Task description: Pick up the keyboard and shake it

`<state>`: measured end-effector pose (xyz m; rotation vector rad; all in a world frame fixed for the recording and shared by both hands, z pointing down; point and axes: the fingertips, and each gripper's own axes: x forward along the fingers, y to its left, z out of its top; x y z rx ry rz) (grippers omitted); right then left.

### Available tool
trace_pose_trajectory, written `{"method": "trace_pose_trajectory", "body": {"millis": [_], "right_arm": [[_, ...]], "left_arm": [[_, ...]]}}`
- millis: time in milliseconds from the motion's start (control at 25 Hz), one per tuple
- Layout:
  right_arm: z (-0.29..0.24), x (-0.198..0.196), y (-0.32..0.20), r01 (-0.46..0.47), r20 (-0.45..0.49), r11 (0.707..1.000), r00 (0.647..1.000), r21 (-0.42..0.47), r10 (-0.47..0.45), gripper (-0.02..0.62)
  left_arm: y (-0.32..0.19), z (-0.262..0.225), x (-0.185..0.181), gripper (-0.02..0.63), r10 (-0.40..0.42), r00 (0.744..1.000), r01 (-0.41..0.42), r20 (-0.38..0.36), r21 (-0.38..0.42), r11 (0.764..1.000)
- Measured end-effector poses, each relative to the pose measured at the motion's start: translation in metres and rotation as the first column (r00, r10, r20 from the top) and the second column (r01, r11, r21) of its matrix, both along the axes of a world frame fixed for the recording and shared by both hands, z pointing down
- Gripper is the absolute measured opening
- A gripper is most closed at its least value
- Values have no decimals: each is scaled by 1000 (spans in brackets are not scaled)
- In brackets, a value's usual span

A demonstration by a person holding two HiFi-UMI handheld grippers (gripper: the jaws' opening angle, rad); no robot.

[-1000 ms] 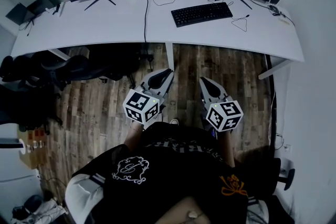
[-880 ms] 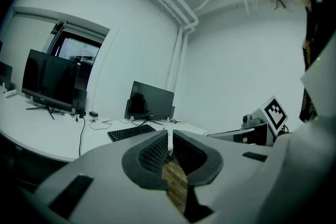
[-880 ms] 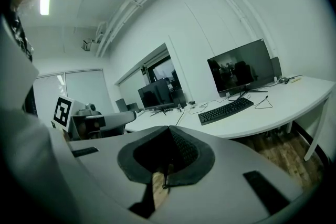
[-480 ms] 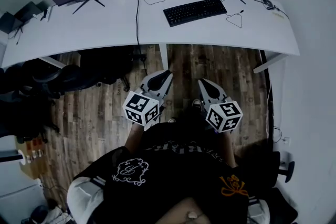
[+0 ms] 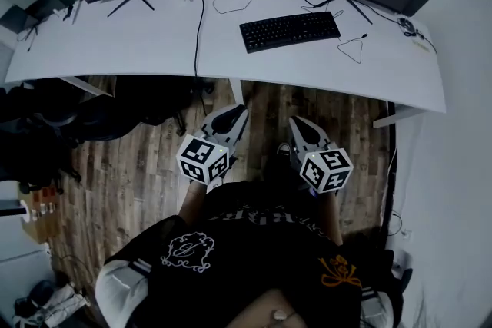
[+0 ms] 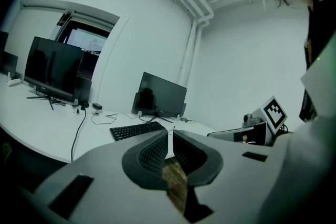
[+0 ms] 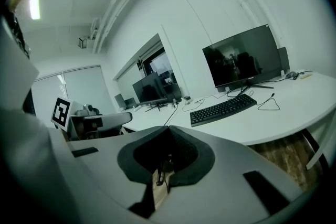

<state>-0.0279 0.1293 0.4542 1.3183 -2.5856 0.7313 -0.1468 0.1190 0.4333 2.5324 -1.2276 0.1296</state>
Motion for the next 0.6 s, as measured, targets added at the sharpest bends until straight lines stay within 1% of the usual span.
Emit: {"method": "trace_pose_trajectory", "body": {"millis": [240, 400, 600], "right_arm": [[-11, 49, -79, 59, -3, 998, 998, 9, -59, 14], [-8, 86, -124, 68, 5, 998, 998, -4, -68, 14], [-1, 117, -162, 89, 23, 996, 996, -24, -88, 14]], "left_arm": [[-73, -10, 32, 41, -112, 994, 112, -20, -2, 994], [-109, -9, 62, 41, -143, 989, 143, -21, -17, 990], [-140, -5, 84, 41, -193, 981, 193, 0, -35, 980]]}}
